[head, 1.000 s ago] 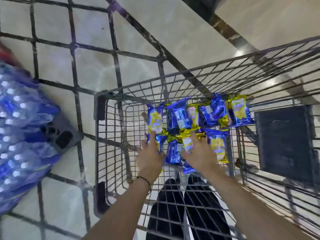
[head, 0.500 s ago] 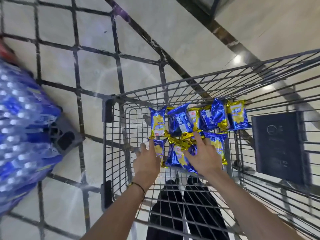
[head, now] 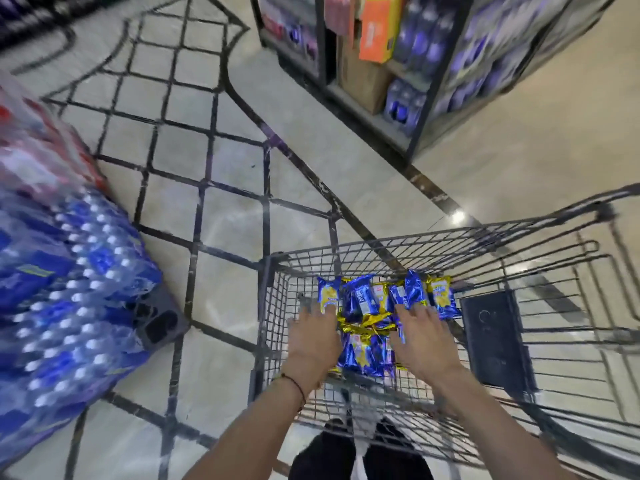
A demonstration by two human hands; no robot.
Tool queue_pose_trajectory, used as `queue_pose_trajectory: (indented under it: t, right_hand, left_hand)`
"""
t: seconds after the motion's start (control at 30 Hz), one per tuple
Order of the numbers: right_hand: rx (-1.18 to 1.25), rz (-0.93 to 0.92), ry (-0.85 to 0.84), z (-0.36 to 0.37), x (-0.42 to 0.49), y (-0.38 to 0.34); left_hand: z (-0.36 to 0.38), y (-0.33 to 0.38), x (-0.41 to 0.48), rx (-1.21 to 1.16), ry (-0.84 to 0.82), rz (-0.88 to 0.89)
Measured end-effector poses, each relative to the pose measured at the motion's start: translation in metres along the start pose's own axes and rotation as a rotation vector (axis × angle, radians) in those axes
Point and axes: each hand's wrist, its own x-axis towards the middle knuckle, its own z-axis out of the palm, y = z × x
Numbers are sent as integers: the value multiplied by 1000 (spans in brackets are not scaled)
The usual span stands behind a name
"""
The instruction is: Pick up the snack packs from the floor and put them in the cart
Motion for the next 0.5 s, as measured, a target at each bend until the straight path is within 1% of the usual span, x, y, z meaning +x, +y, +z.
queue_pose_trajectory:
  t: [0.13, 0.27, 0.4, 0.5]
  right_hand:
    - [-92, -111, 133, -45, -47, -9]
    - [-109, -193, 179, -77, -82, -20]
    - [-169, -374, 273, -92, -108, -35]
    - [-199, -500, 287, -91, -132, -48]
  left_hand:
    - [-31, 0, -53, -28, 70, -3]
    - [-42, 2, -113, -38, 146, -38]
    - [-37, 2, -166, 7, 239, -137]
    - [-30, -1, -213, 5, 304, -247]
